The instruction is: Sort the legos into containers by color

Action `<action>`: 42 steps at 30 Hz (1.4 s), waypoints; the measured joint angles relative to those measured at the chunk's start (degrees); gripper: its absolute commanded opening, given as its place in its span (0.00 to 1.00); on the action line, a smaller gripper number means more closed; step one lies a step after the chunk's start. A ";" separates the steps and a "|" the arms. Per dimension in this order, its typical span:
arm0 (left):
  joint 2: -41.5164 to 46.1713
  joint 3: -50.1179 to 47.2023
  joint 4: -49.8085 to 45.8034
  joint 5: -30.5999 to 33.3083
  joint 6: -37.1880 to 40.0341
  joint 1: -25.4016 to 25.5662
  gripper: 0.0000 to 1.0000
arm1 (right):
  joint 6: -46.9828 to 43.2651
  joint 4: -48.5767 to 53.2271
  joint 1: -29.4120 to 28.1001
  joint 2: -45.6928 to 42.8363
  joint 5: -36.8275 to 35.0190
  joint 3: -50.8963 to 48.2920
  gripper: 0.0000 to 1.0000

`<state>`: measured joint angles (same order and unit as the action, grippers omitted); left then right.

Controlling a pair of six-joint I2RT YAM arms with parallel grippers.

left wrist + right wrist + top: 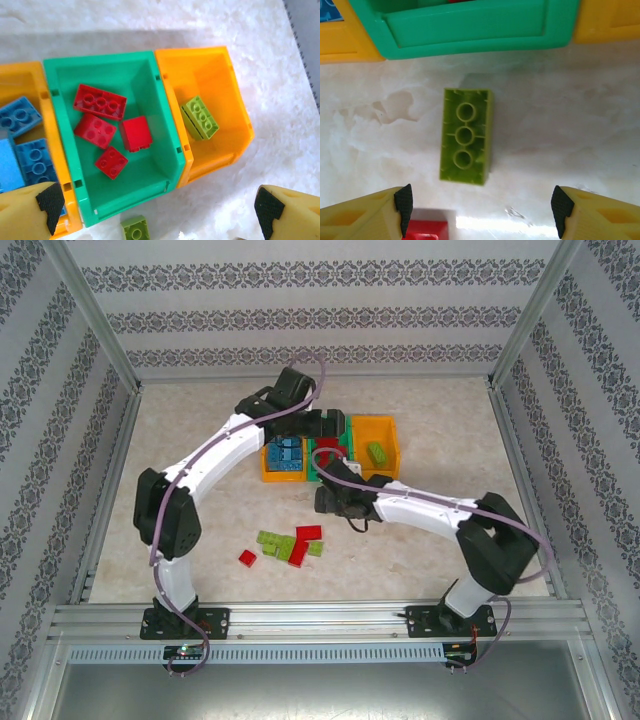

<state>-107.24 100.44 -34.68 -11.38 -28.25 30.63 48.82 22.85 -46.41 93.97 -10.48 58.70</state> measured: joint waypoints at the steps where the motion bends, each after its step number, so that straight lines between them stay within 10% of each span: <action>1: 1.11 -0.92 0.35 0.79 -0.15 0.00 0.99 | 0.35 0.00 -0.15 1.38 -0.11 1.05 0.76; 17: 18.88 -32.70 4.92 6.29 -6.75 -11.39 0.99 | 0.74 4.94 -0.35 14.86 -0.44 10.62 0.61; 42: 24.57 -45.75 8.68 9.53 -10.99 -13.51 0.99 | -2.51 6.27 -0.31 15.65 -0.42 10.73 0.19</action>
<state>-82.67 54.70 -26.00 -1.85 -39.24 17.12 46.30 29.12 -46.72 109.62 -10.90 69.43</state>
